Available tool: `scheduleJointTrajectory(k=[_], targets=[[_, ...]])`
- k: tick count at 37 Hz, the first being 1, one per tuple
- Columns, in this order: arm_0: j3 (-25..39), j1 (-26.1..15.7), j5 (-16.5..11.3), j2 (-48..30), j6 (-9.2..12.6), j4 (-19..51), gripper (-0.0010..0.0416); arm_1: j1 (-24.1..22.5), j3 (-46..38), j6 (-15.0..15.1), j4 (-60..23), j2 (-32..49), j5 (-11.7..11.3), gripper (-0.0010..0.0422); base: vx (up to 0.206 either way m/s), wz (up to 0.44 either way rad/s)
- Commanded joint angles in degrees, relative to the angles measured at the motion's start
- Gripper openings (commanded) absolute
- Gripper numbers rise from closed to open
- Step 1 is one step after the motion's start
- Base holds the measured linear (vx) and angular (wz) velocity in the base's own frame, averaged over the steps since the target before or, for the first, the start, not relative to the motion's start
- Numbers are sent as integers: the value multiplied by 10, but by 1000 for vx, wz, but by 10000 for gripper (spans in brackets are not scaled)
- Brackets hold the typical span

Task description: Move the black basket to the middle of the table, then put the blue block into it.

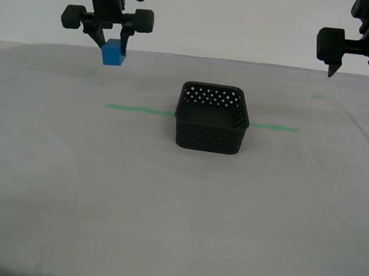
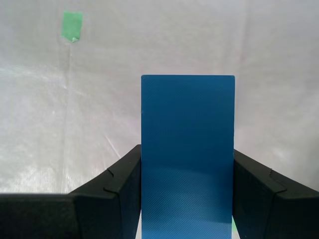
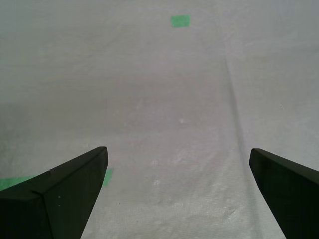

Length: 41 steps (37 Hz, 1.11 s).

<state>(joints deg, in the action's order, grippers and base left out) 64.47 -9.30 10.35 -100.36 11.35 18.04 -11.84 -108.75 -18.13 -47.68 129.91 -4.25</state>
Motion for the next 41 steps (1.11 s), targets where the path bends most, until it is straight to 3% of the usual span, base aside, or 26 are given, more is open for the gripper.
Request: scheduleJointTrajectory(k=[1,12,17,20,24,28,34,41], targets=[[0,-1,1,0,0,0,399,-11,-1,-3,-7,-14,-8,0,0,0],[0,-1,1,0,0,0,398,-66,-1,-22,-15,-29,-27,0,0,0],[0,-1,1,0,0,0,398,-99,-1,-47,-20,-29,-30,0,0,0],[0,-1,1,0,0,0,399,-120,-1,-65,-19,-30,-43,0,0,0],[0,-1,1,0,0,-1,399,-150,-1,-110,-16,-31,-59,0,0,0],[0,-1,1,0,0,-1,399,-177,0,-145,-8,-31,-59,0,0,0],[0,-1,1,0,0,0,398,-214,0,-174,3,-31,-66,0,0,0],[0,-1,1,0,0,0,399,-242,0,-176,7,-31,-73,0,0,0]])
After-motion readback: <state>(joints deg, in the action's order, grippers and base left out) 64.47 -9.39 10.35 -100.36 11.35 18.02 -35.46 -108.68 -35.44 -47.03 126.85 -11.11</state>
